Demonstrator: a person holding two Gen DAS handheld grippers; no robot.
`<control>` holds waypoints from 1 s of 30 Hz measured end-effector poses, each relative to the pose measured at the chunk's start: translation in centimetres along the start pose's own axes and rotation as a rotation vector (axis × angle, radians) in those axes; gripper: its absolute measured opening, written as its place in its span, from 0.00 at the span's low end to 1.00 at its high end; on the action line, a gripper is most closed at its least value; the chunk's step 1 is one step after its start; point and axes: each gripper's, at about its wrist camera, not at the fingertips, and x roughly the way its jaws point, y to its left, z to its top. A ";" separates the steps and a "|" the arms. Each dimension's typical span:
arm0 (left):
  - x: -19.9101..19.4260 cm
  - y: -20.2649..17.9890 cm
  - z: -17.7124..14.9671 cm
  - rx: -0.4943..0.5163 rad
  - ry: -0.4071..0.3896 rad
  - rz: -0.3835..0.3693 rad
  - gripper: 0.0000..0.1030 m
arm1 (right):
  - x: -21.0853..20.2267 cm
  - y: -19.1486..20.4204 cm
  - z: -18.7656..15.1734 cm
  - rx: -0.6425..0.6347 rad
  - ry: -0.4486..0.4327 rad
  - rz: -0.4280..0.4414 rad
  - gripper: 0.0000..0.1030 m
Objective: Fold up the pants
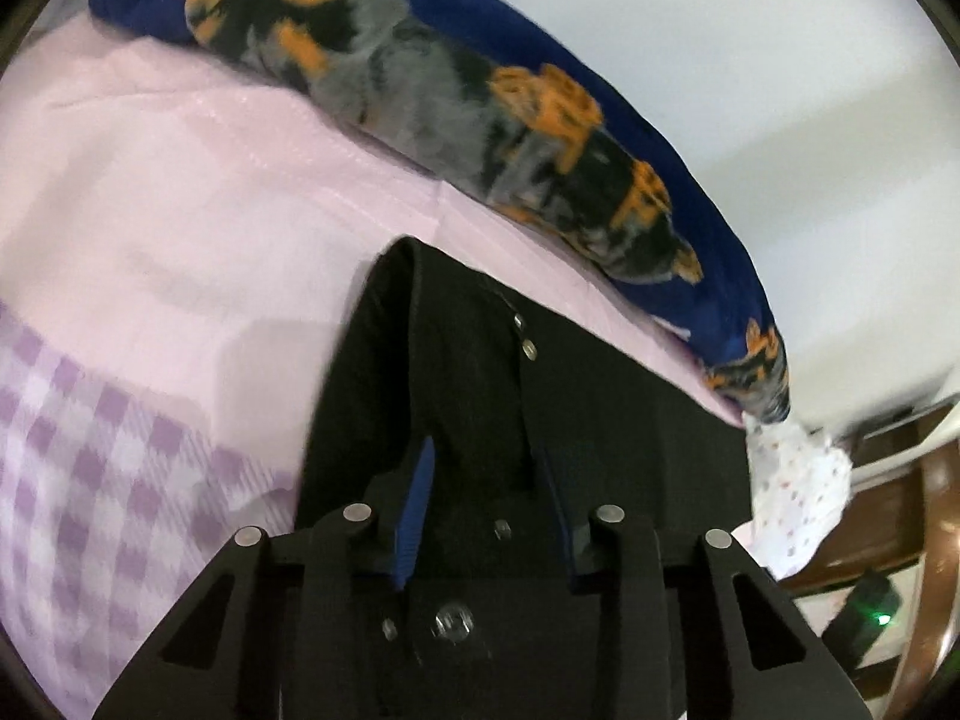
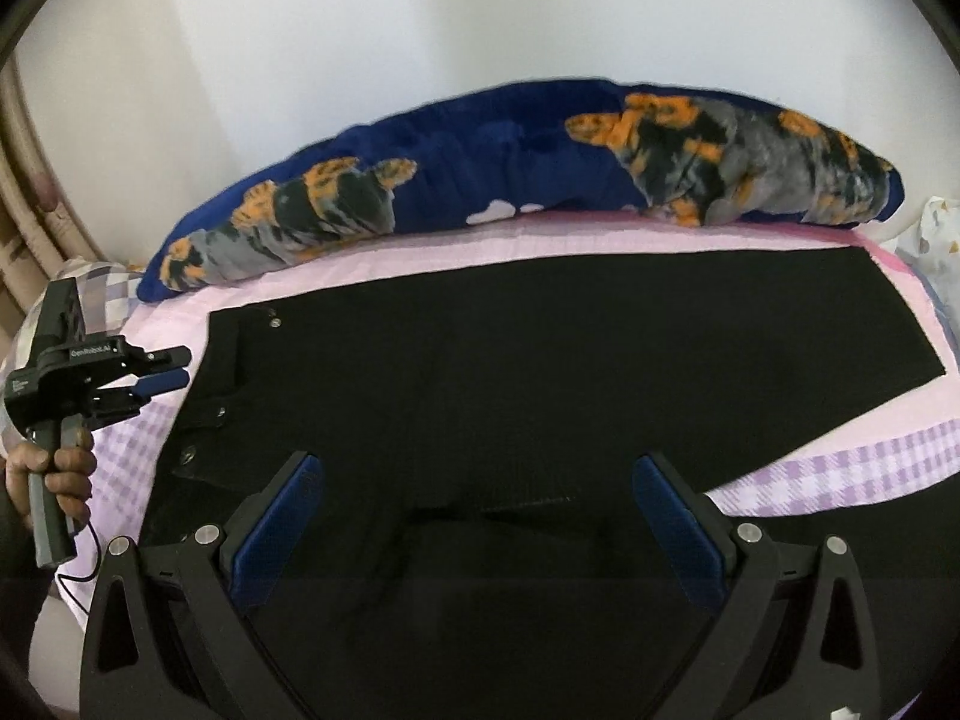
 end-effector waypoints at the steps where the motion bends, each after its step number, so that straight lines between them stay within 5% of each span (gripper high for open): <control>1: 0.3 0.4 0.4 -0.011 0.010 -0.012 0.34 | 0.6 0.0 0.2 0.004 0.009 -0.002 1.00; 10: 2.4 1.7 3.3 -0.032 0.075 -0.126 0.24 | 4.9 0.6 1.9 0.000 0.048 -0.012 1.00; 18: 1.5 2.1 3.5 0.008 0.078 -0.037 0.24 | 6.5 2.0 2.7 -0.067 0.042 -0.001 0.99; 30: 2.4 2.5 3.6 -0.074 0.139 -0.128 0.24 | 7.7 2.4 2.4 -0.070 0.045 0.006 0.99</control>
